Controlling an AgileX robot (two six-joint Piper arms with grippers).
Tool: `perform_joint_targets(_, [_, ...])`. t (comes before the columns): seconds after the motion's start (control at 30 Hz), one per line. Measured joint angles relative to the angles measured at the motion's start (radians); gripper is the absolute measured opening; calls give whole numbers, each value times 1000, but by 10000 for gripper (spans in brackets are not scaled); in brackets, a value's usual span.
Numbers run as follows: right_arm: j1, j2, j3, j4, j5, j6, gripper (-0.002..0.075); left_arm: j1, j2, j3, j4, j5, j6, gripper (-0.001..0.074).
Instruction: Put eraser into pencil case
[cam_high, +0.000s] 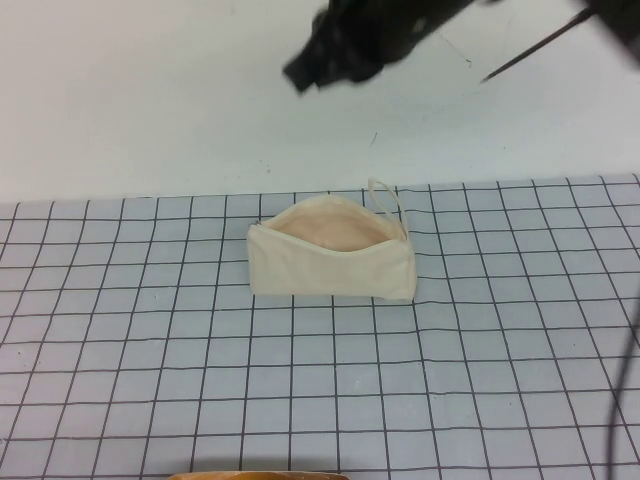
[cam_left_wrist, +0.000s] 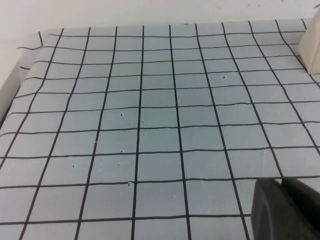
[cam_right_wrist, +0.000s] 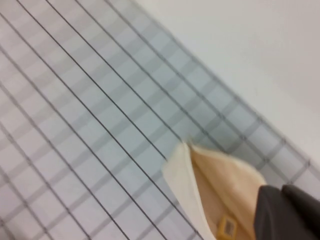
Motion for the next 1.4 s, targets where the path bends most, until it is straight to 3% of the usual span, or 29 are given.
perform_joint_targets(0.33, [68,-254,70,32,0,-49,0,0,0,0,0,0,0,-2])
perform_joint_targets(0.73, [68,-666,758,-8,-18,-73,-1,0,0,0,0,0,0,-1])
perform_joint_targets(1.27, [66,-1210,1835,-111,-1062,-4,-1,0,0,0,0,0,0,-1])
perform_joint_targets(1.4, [6,-1328,2073,-95,-1264,28,-1,0,0,0,0,0,0,-1])
